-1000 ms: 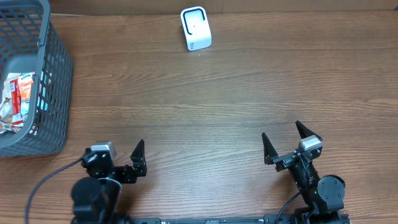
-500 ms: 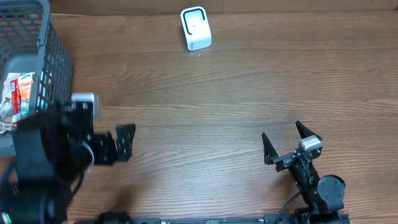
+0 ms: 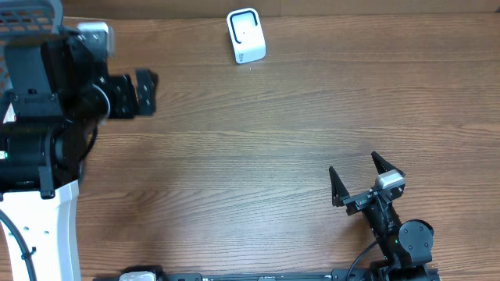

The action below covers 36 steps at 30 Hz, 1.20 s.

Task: Scan the item barcode
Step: 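Reach the left gripper into the grey basket and grasp packaged items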

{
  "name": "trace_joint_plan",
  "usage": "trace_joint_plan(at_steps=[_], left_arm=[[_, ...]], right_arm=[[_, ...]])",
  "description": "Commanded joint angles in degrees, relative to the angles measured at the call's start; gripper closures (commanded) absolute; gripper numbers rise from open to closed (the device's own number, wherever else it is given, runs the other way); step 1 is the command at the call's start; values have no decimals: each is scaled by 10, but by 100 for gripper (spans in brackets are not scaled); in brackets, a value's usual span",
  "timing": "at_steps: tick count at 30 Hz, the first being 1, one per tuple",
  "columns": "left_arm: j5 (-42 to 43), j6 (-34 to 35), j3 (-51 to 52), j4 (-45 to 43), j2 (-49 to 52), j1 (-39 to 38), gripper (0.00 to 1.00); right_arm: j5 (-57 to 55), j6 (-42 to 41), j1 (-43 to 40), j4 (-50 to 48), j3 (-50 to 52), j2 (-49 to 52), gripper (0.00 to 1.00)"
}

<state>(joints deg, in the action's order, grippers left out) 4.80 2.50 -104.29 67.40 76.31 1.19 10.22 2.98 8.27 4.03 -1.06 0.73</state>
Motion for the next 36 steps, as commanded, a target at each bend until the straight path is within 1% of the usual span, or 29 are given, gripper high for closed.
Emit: trace_joint_plan(at_steps=[1, 4, 11, 17, 19, 24, 28, 36], left_arm=[[-110, -12, -20, -47, -6, 20, 0], [-145, -13, -21, -89, -5, 50, 0], [-139, -12, -21, -135, 24, 167, 0], [-53, -8, -21, -126, 73, 270, 0], [-39, -9, -21, -120, 96, 296, 0], [35, -48, -21, -112, 152, 352, 0], [72, -104, -21, -105, 200, 379, 0], [73, -166, -21, -93, 288, 382, 0]], right_arm=[[-2, -2, -3, -3, 6, -5, 0], [-2, -2, -3, -3, 6, -5, 0], [-2, -2, -3, -3, 6, -5, 0], [-2, -2, -3, -3, 6, -5, 0], [-2, -2, -3, -3, 6, -5, 0], [-2, -2, -3, -3, 6, -5, 0], [-2, -2, -3, -3, 6, -5, 0], [-2, -2, -3, -3, 6, -5, 0]])
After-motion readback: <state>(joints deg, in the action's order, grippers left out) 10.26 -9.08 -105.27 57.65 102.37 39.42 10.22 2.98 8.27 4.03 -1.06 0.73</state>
